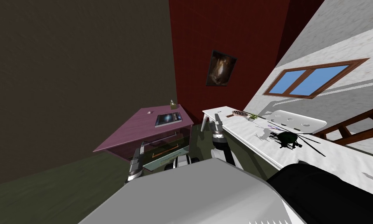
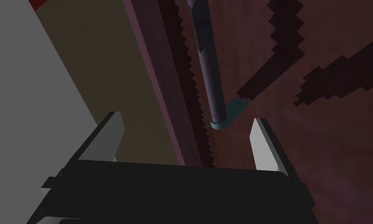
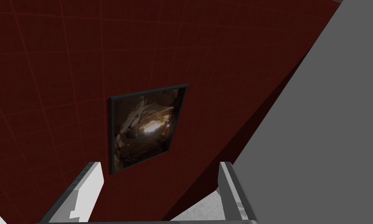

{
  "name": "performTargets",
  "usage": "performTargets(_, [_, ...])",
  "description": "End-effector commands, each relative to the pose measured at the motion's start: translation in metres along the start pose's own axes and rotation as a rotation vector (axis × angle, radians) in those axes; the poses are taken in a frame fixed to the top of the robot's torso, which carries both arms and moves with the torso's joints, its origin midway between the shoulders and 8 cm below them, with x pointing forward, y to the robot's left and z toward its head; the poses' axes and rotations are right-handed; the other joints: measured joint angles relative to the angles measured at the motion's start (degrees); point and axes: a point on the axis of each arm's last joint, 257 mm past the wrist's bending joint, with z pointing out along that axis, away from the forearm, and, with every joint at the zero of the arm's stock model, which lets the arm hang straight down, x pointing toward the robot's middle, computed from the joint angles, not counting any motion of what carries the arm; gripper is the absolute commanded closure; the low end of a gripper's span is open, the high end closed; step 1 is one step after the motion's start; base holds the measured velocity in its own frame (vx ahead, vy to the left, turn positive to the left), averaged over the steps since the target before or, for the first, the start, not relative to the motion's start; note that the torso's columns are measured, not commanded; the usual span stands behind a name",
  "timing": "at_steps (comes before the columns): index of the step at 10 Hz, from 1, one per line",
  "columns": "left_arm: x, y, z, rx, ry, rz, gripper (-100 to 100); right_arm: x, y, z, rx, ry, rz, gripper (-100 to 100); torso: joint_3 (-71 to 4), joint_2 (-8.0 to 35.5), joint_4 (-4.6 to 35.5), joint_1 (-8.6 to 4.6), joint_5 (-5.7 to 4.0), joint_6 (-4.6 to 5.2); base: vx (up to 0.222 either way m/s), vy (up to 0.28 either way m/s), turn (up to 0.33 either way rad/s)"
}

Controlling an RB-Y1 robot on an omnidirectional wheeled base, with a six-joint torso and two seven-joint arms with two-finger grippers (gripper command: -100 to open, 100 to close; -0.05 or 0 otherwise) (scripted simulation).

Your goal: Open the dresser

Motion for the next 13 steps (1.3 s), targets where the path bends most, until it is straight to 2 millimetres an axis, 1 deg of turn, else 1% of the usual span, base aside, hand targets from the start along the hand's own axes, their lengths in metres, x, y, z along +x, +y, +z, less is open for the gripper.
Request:
performTargets(1, [0.004,0.006,-0.015,-0.019,-0.012,-0.008,-100,0.0,0.0,0.0,0.0,0.0,0.0,0,0.0,0.0,0.0,0.02,0.0,0.0,0.037,-0.029,0.005])
performTargets(4, [0.013,0.01,-0.034,-0.042,-0.041,-0.032,-100,0.0,0.0,0.0,0.0,0.0,0.0,0,0.0,0.0,0.0,0.01,0.0,0.0,0.054,-0.034,0.011])
performTargets(6, [0.021,0.011,-0.043,-0.055,-0.064,-0.051,-100,0.0,0.0,0.0,0.0,0.0,0.0,0,0.0,0.0,0.0,0.04,0.01,0.0,0.048,-0.027,0.008])
performTargets(7, [0.029,0.011,-0.049,-0.064,-0.083,-0.068,-100,0.0,0.0,0.0,0.0,0.0,0.0,0,0.0,0.1,0.0,0.03,0.01,0.0,0.042,-0.023,0.006])
performTargets(8, [0.024,0.011,-0.045,-0.06,-0.072,-0.058,-100,0.0,0.0,0.0,0.0,0.0,0.0,0,0.0,0.1,0.0,0.02,0.01,0.0,0.018,-0.011,0.002])
performTargets(9, [0.023,0.015,-0.034,-0.059,-0.071,-0.061,-100,0.0,0.0,0.0,0.0,0.0,0.0,0,0.1,0.1,0.0,0.07,0.01,0.0,-0.014,-0.017,0.019])
performTargets(13, [0.019,0.023,-0.011,-0.057,-0.066,-0.064,-100,0.0,0.0,0.0,0.0,0.0,0.0,0,0.0,0.0,0.0,0.03,0.0,0.0,-0.031,-0.023,0.015])
